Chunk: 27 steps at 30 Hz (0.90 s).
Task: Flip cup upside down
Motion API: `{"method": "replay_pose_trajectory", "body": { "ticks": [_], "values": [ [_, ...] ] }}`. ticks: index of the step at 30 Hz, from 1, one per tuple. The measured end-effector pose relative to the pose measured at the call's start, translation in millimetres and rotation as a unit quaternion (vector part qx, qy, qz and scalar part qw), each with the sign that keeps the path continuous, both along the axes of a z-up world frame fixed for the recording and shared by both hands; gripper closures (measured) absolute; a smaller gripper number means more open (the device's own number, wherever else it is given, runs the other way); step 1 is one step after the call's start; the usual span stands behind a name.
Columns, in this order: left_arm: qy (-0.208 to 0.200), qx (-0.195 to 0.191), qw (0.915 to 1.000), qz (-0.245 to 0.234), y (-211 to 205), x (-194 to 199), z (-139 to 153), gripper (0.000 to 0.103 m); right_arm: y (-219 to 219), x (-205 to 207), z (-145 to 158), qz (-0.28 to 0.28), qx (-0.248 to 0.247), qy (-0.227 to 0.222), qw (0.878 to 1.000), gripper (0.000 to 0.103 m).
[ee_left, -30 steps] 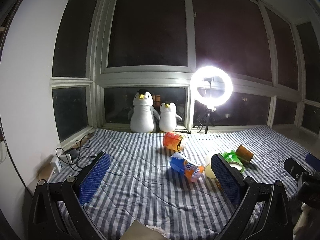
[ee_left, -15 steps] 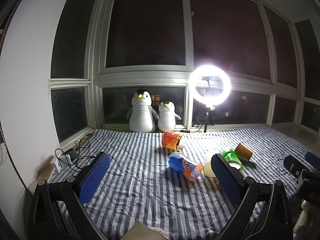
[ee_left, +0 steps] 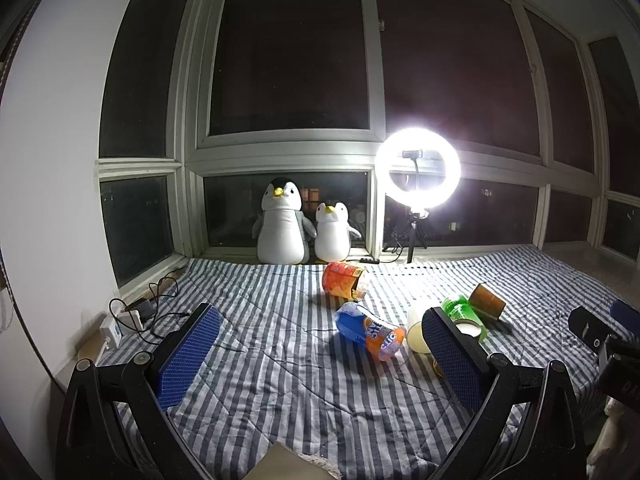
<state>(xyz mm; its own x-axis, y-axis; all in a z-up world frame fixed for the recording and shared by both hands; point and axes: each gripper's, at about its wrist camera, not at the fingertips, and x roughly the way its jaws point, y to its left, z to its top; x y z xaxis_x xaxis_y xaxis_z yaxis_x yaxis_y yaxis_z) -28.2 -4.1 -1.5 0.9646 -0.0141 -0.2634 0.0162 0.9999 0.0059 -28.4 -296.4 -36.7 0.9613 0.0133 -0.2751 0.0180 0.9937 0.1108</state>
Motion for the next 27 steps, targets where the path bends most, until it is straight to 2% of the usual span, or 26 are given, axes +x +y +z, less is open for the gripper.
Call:
{"method": "replay_pose_trajectory", "body": {
  "ticks": [27],
  "values": [
    [0.001,0.005,1.0,-0.001,-1.1,4.8,-3.0,0.001,-1.7,2.0,-1.7,0.001,0.003,0.006,1.0,0.001]
  ]
}}
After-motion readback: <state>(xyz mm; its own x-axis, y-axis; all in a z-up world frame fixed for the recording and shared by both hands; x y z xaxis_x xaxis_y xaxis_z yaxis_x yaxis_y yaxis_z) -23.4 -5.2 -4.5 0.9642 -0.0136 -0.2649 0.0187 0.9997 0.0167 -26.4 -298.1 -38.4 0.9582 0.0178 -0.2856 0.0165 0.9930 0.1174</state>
